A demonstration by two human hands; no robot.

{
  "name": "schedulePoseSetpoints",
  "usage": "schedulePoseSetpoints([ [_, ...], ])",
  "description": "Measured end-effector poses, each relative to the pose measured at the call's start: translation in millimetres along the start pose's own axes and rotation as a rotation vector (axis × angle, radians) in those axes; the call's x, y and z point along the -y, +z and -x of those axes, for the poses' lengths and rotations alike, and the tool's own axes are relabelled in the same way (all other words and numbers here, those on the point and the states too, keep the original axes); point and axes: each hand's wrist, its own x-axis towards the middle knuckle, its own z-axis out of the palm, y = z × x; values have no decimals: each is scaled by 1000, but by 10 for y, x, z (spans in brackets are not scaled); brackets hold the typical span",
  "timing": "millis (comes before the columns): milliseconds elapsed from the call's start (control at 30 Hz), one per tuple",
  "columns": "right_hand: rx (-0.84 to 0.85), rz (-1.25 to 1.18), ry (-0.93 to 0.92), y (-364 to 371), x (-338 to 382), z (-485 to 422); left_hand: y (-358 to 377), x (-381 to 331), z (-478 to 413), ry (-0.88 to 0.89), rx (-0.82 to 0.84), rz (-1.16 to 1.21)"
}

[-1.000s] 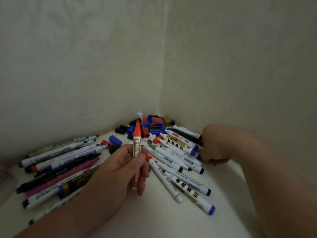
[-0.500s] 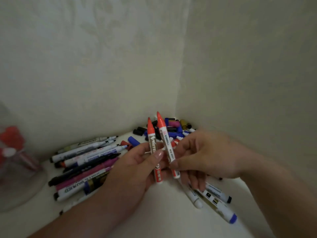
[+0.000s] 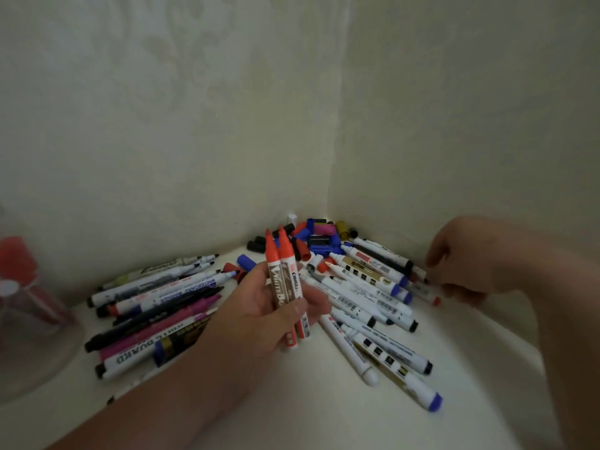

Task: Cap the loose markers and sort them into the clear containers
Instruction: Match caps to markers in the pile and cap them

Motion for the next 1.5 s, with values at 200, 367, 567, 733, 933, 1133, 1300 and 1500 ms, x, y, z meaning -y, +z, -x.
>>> schedulePoseSetpoints([
  [200, 117, 98, 84, 140, -112, -227, 12, 15, 15, 41, 38, -206],
  [367, 23, 235, 78, 221, -44, -243, 2, 22, 24, 54, 138, -291],
  [567, -21, 340, 42, 192, -1, -190, 1, 41, 13, 57, 162, -164],
  [733, -32, -13, 30, -64, -16, 23, 7, 16, -38, 31, 53, 183],
  [933, 323, -741, -383, 134, 353, 169, 71, -64, -24, -1, 35, 326],
  [1133, 430, -635, -508, 459, 752, 287, 15, -59, -42, -9, 7, 306],
  [1300, 256, -384, -501, 533, 893, 336, -42, -19, -66, -5, -6, 199],
  [1500, 190, -263, -484, 588, 941, 349, -85, 5, -72, 50, -32, 15],
])
